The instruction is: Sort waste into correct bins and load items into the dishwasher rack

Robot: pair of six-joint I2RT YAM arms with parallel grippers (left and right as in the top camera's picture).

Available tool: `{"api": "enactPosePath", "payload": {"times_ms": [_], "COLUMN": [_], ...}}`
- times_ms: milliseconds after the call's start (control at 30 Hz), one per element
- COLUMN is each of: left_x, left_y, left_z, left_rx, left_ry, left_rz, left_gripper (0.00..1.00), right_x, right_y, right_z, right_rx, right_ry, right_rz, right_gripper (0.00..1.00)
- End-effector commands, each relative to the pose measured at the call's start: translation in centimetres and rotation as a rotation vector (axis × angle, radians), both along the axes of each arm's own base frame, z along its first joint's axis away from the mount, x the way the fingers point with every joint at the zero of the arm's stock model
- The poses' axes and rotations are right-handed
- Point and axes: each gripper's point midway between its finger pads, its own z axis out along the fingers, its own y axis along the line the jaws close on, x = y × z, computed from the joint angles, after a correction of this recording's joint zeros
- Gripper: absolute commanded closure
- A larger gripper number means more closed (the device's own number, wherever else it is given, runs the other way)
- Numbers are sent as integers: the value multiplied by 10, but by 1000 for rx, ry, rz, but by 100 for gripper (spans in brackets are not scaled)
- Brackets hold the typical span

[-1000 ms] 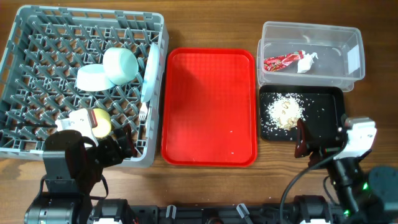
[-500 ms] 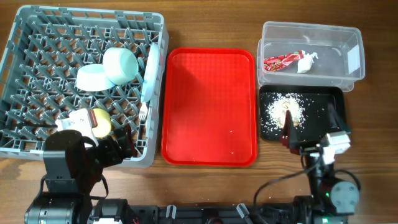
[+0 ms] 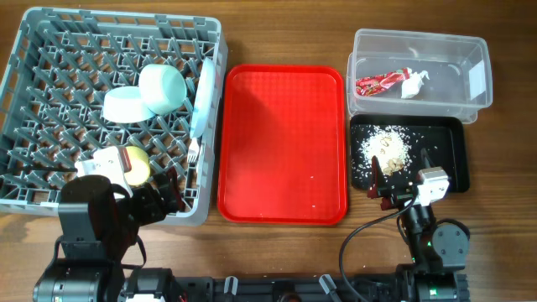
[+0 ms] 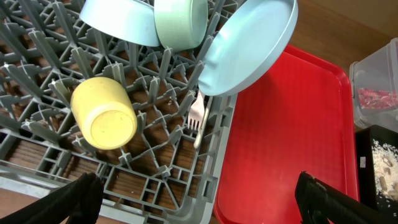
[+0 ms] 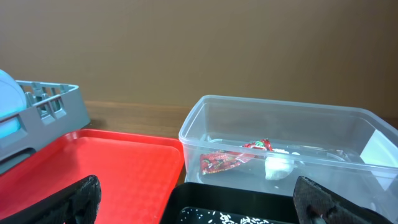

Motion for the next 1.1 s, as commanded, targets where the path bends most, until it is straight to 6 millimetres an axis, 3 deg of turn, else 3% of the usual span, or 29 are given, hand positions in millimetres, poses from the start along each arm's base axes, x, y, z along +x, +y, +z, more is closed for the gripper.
{"api": "enactPosePath", "payload": {"times_ms": [0,600,700,900,967,1067], "left_x": [0,-2,4,31,39,45], "left_y": [2,5,8,-4,-6,-2], "left_z": [-1,0,-6,-54,-57,-44], "left_rx": [15,31,33,-29,-30,-16], "left_ry": [0,-16,-109,-395,-529,-718], "left_rz": [3,14,29,-24,-33,-17], "left_gripper": [0,0,0,0,0,0], "right_x": [-1,-1,-1,-1,-1,-1], "right_y": [3,3,3,3,3,3], "right_z": [3,3,3,3,3,3], "right_rx": [8,8,8,8,8,8], "right_ry": [-13,-13,-13,-13,-13,-13], "right_rz": [17,17,17,17,17,17], "right_gripper": [0,0,0,0,0,0]}}
